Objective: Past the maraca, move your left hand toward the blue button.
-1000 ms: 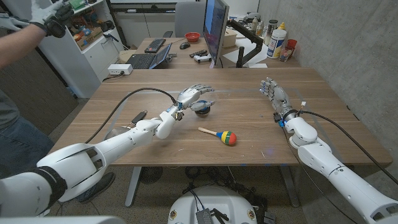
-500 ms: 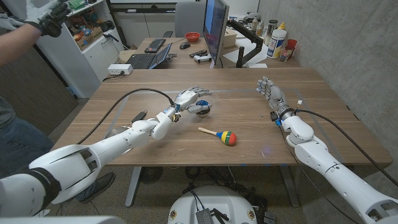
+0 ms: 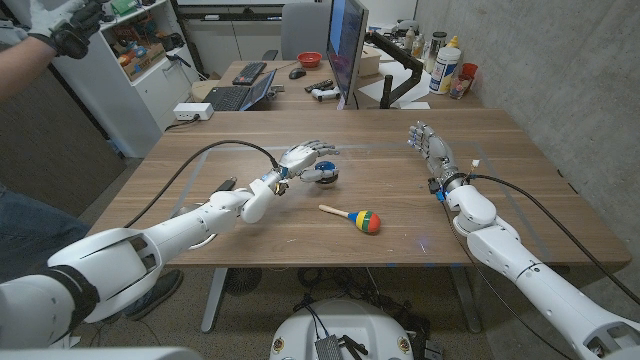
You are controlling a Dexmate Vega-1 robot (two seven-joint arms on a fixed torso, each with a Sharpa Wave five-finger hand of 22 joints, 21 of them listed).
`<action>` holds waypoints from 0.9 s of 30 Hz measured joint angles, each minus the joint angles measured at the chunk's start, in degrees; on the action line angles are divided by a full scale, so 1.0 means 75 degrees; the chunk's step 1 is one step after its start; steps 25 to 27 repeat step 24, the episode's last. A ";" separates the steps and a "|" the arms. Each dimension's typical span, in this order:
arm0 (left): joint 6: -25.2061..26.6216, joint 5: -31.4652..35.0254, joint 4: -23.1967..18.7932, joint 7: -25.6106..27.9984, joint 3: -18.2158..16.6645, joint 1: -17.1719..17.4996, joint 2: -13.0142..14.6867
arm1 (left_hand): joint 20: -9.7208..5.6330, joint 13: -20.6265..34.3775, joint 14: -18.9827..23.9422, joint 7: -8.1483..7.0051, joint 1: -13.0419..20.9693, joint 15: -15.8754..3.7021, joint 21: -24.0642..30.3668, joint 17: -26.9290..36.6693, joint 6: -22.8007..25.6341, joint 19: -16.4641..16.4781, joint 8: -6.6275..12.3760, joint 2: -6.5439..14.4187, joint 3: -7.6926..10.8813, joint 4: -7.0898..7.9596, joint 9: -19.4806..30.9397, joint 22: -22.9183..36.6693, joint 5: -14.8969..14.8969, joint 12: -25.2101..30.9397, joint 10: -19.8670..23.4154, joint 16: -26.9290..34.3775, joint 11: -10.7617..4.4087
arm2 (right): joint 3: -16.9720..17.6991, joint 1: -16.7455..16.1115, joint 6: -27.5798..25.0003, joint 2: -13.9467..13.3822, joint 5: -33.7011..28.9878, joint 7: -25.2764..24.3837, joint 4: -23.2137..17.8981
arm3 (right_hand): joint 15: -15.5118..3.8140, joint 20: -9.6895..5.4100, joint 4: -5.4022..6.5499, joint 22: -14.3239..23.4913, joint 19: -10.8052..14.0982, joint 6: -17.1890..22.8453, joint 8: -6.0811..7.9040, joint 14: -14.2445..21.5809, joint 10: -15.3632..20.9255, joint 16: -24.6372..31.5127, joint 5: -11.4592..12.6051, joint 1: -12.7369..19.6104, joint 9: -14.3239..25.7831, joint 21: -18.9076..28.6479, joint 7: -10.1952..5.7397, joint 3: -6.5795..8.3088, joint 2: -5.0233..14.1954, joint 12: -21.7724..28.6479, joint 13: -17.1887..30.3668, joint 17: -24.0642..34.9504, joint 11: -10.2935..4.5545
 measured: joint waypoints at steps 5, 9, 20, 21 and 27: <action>-0.0139 -0.0001 0.0298 0.0073 0.0082 -0.0151 -0.0108 | 0.0000 0.0000 0.0000 0.0000 0.0000 0.0000 0.0000 0.0000 0.0000 0.0000 0.0000 0.0000 0.0000 0.0000 0.0000 0.0000 -0.0015 0.0000 0.0016 0.0000 -0.0015 | -0.0034 -0.0009 -0.0050 0.0044 -0.0107 -0.0160 -0.0097 | 0.0000 0.0000 0.0000 0.0000 0.0000 0.0000 0.0000 0.0000 0.0000 0.0000 0.0000 0.0000 0.0000 0.0000 0.0000 0.0000 0.0000 0.0000 0.0000 0.0000 0.0000; -0.0231 -0.0025 0.0479 0.0120 0.0139 -0.0248 -0.0175 | 0.0000 0.0000 0.0000 0.0000 0.0000 0.0000 0.0000 0.0000 0.0000 0.0000 0.0000 0.0000 0.0000 0.0000 0.0000 0.0000 -0.0030 0.0000 0.0028 0.0000 -0.0025 | -0.0062 -0.0010 -0.0087 0.0078 -0.0192 -0.0266 -0.0160 | 0.0000 0.0000 0.0000 0.0000 0.0000 0.0000 0.0000 0.0000 0.0000 0.0000 0.0000 0.0000 0.0000 -0.0007 0.0000 0.0000 0.0000 0.0000 0.0000 0.0000 0.0000; -0.0388 -0.0154 0.0833 0.0199 0.0274 -0.0414 -0.0287 | 0.0000 0.0000 0.0000 0.0000 0.0000 0.0000 0.0000 0.0000 0.0000 0.0000 0.0000 0.0000 0.0000 0.0000 0.0000 0.0000 -0.0029 0.0000 0.0027 0.0000 -0.0025 | -0.0162 0.0168 0.0043 0.0231 -0.0307 -0.0224 0.0055 | 0.0000 0.0000 0.0000 0.0000 0.0000 0.0000 0.0000 -0.0001 0.0000 0.0000 0.0053 0.0000 0.0000 -0.0038 0.0000 0.0000 0.0000 0.0000 0.0000 0.0000 0.0000; -0.0414 -0.0162 0.0906 0.0213 0.0304 -0.0438 -0.0304 | 0.0000 0.0000 0.0000 0.0000 0.0000 0.0000 0.0000 0.0000 -0.0001 0.0000 0.0000 0.0000 0.0000 0.0000 0.0000 0.0000 -0.0029 0.0000 0.0027 0.0000 -0.0025 | -0.0171 0.0190 0.0084 0.0253 -0.0303 -0.0183 0.0127 | 0.0000 0.0000 0.0000 0.0000 -0.0001 0.0000 0.0000 -0.0001 0.0000 0.0000 0.0053 0.0000 0.0000 -0.0059 0.0000 0.0000 0.0000 0.0000 0.0000 0.0000 0.0000; -0.0436 -0.0171 0.1064 0.0241 0.0362 -0.0480 -0.0376 | 0.0000 0.0000 0.0000 0.0000 0.0000 0.0000 0.0000 0.0000 -0.0001 0.0000 -0.0001 0.0000 0.0000 0.0000 0.0000 0.0000 -0.0029 0.0000 0.0027 0.0000 -0.0025 | -0.0177 0.0206 0.0161 0.0286 -0.0242 -0.0092 0.0266 | 0.0000 0.0000 0.0000 0.0000 -0.0001 0.0000 0.0000 0.0000 0.0000 -0.0037 0.0053 0.0000 0.0000 -0.0059 0.0000 0.0000 0.0000 0.0000 0.0000 0.0000 0.0000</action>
